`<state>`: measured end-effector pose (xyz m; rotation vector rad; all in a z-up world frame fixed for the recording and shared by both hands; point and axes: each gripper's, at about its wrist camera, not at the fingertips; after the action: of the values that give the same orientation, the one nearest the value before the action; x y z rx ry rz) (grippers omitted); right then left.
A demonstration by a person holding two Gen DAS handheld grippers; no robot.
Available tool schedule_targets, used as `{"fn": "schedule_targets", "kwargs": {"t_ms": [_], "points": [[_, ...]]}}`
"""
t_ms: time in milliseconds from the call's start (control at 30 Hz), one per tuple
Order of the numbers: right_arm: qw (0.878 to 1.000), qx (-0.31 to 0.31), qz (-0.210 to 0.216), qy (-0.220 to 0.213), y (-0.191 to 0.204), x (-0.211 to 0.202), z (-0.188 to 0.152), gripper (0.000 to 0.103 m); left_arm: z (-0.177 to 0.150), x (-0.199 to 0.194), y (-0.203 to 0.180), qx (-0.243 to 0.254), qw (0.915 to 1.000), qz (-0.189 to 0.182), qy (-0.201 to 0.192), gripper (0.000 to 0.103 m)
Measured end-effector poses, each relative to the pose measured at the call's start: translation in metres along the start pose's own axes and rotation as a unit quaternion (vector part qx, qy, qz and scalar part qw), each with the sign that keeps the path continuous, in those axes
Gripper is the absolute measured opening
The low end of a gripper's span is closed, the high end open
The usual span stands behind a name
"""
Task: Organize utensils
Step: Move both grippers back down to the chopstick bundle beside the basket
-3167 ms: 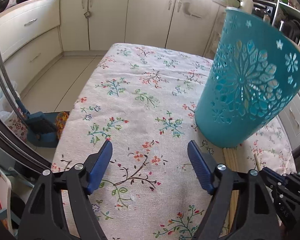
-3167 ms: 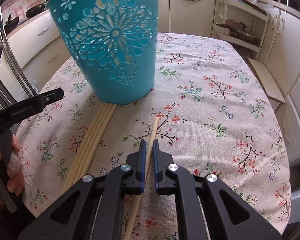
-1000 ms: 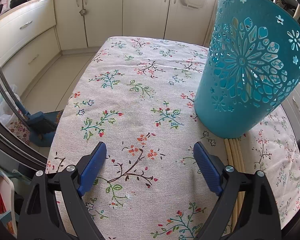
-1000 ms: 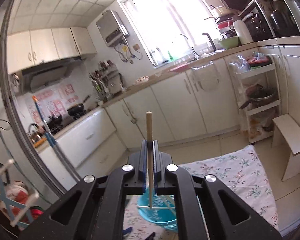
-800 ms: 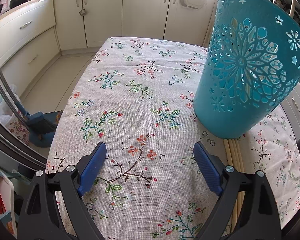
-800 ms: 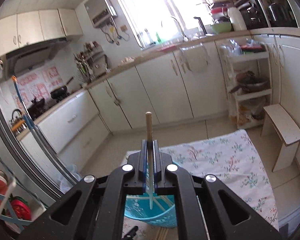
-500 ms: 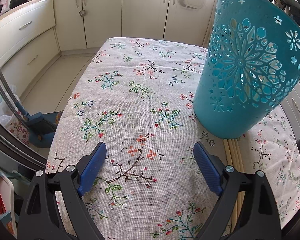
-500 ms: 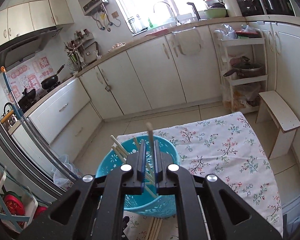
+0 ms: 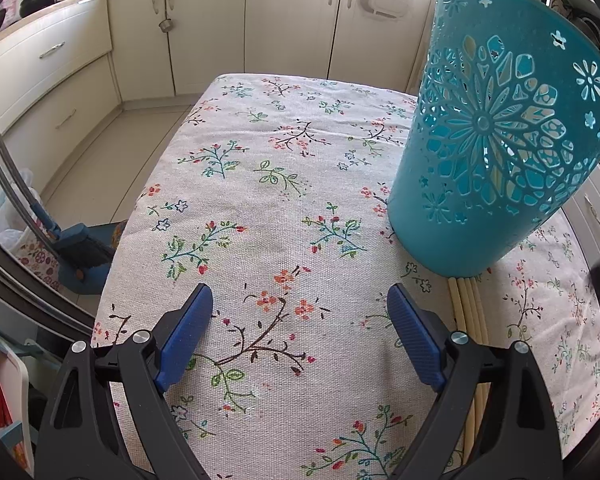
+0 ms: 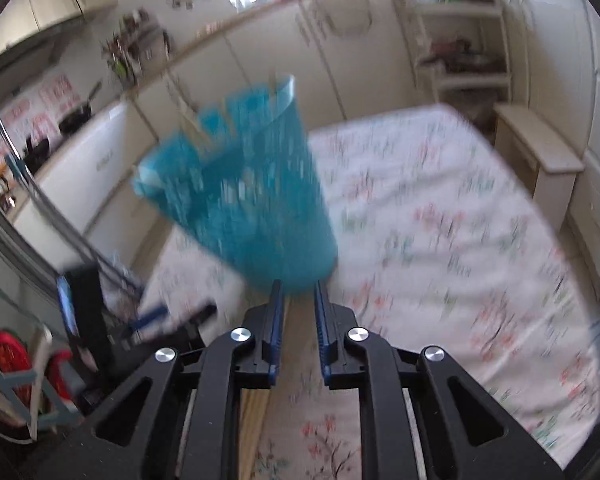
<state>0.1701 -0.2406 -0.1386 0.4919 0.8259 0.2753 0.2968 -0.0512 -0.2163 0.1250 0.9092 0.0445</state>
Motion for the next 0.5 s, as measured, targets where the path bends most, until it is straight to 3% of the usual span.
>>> {"fn": "schedule_targets", "kwargs": {"t_ms": [133, 500], "points": [[0.999, -0.01, -0.002, 0.032, 0.005, 0.025, -0.01, 0.016, 0.0, 0.0, 0.001, -0.001, 1.0, 0.0, 0.001, 0.085], [0.997, -0.044, -0.042, 0.052, 0.01, 0.052, -0.016, 0.016, -0.001, -0.001, 0.001, -0.001, 1.0, -0.002, -0.002, 0.085]]}}
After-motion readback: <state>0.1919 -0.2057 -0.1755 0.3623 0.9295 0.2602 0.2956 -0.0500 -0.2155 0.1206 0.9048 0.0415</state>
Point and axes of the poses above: each gripper's, at about its wrist camera, not at the fingertips, and x roughly the way its jaws point, y to its left, z to its top, and after that the axes turned 15 degrees about z, right-handed
